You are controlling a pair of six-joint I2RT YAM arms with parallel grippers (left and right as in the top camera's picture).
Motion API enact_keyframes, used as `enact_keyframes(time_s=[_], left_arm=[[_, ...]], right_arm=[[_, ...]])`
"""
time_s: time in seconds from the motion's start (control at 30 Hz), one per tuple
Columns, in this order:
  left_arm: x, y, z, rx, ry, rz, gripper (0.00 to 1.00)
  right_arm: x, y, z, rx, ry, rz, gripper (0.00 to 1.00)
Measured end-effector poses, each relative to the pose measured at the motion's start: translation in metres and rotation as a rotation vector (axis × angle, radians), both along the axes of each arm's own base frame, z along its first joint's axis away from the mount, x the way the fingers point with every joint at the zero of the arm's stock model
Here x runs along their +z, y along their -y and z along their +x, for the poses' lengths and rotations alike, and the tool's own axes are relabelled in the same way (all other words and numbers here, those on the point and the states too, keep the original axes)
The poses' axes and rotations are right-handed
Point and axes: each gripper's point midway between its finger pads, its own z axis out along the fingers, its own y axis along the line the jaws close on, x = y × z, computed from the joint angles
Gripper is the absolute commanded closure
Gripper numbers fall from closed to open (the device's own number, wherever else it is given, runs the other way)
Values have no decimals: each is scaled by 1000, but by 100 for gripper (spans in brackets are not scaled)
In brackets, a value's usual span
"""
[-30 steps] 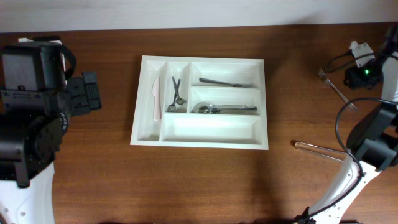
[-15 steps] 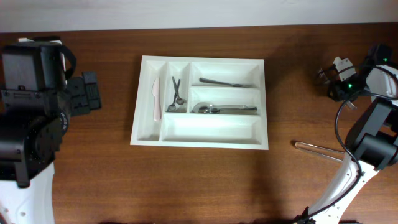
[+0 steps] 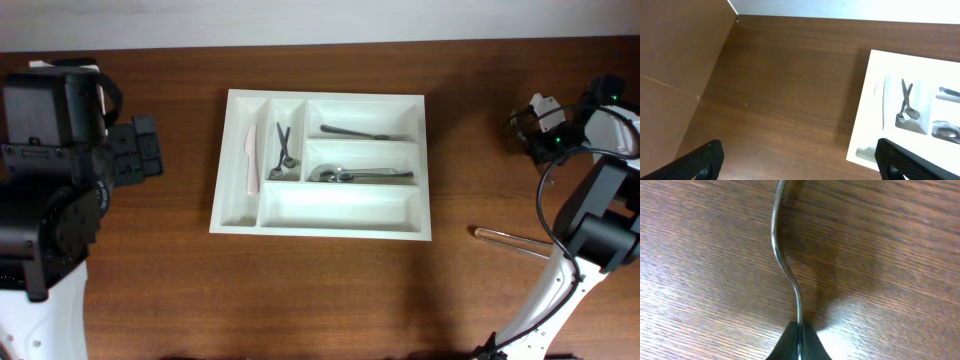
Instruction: Pack container
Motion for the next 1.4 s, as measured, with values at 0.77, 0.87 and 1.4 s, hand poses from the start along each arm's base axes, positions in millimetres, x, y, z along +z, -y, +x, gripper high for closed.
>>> enact_keyframes(time_s=[0.77, 0.87, 1.4], left_arm=[[0, 0, 0, 0, 0, 0, 1], [0, 0, 0, 0, 0, 0, 1], [0, 0, 0, 0, 0, 0, 1]], right_arm=[[150, -273, 59, 694, 200, 105, 96], [150, -318, 51, 846, 217, 95, 96], [80, -362, 42, 995, 201, 96, 96]])
